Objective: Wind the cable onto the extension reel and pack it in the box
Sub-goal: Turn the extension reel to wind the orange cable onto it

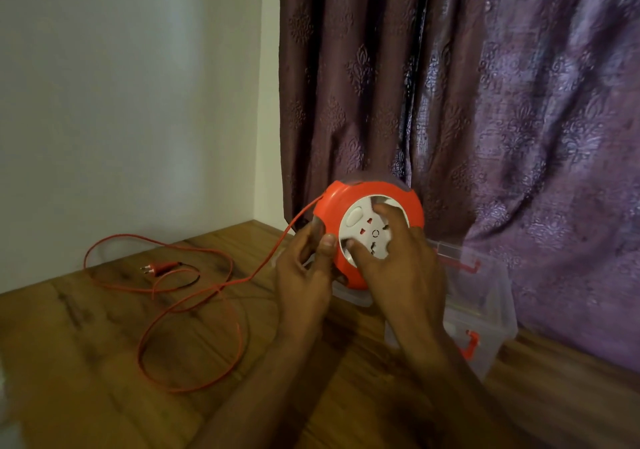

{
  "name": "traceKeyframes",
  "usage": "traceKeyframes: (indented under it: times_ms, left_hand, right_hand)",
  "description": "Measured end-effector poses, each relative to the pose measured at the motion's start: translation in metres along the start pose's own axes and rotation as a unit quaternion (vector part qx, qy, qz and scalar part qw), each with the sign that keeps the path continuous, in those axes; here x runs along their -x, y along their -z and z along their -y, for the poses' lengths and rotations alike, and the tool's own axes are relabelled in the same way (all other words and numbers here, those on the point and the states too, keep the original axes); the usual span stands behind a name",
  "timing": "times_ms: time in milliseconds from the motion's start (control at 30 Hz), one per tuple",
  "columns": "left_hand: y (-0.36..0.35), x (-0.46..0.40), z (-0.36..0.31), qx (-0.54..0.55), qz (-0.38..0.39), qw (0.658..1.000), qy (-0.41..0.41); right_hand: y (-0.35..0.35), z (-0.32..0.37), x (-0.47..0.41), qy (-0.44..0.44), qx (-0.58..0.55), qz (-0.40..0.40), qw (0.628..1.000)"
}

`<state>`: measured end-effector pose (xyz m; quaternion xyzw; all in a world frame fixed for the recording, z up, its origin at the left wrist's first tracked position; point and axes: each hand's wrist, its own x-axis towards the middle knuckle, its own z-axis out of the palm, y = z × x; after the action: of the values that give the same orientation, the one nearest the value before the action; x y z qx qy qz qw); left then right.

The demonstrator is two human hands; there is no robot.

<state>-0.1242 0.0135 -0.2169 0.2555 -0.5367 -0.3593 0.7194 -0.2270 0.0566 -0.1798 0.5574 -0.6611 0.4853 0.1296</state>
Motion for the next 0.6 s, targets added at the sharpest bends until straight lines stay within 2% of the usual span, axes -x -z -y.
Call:
traceKeyframes:
  times_ms: [100, 200, 267, 433, 600]
  left_hand:
    - [0.000, 0.001, 0.004, -0.005, -0.002, 1.000, 0.019]
    - [0.003, 0.000, 0.005, -0.004, -0.009, 1.000, 0.026]
    - [0.005, -0.001, 0.006, 0.007, -0.021, 0.999, 0.037]
    - [0.005, -0.002, 0.006, 0.023, -0.046, 0.997, 0.064]
    - [0.007, -0.006, 0.003, 0.044, -0.043, 0.996, 0.065]
  right_hand:
    - [-0.002, -0.001, -0.001, -0.042, -0.050, -0.009, 0.998]
    - [-0.001, 0.000, -0.002, -0.050, -0.078, 0.034, 0.995]
    - [0.002, 0.004, -0.001, -0.010, -0.043, 0.059, 0.997]
    - [0.010, 0.015, 0.001, 0.095, 0.052, 0.060, 0.992]
    - [0.007, 0.016, 0.003, 0.138, 0.090, 0.087, 0.983]
